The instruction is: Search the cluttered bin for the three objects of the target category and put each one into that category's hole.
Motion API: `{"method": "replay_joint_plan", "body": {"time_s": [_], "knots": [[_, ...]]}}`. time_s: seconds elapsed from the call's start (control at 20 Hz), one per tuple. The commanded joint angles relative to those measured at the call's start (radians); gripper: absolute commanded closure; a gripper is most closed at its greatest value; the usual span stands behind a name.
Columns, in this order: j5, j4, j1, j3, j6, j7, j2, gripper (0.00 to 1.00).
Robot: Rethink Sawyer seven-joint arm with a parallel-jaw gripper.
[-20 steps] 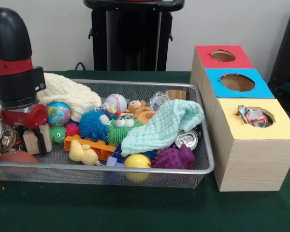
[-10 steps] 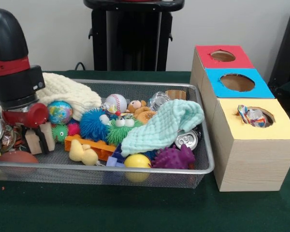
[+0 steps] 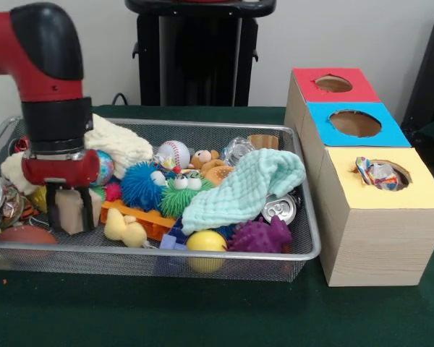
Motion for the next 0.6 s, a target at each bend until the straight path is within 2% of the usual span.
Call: {"method": "replay_joint_plan", "body": {"time_s": [0.05, 0.2, 0.35, 0.45, 0.55, 0.6], "knots": [[-0.191, 0.100, 0.199, -0.163, -0.284, 0.029, -0.166, 0.00], [-0.195, 0.087, 0.253, -0.232, -0.392, 0.036, -0.191, 0.00], [-0.204, 0.086, 0.260, -0.232, -0.397, 0.051, -0.177, 0.00], [-0.216, 0.096, 0.246, -0.209, -0.378, 0.063, -0.177, 0.00], [-0.234, 0.126, 0.198, -0.129, -0.311, 0.069, -0.221, 0.00], [-0.232, 0.144, 0.145, -0.047, -0.236, 0.058, -0.224, 0.00]]}}
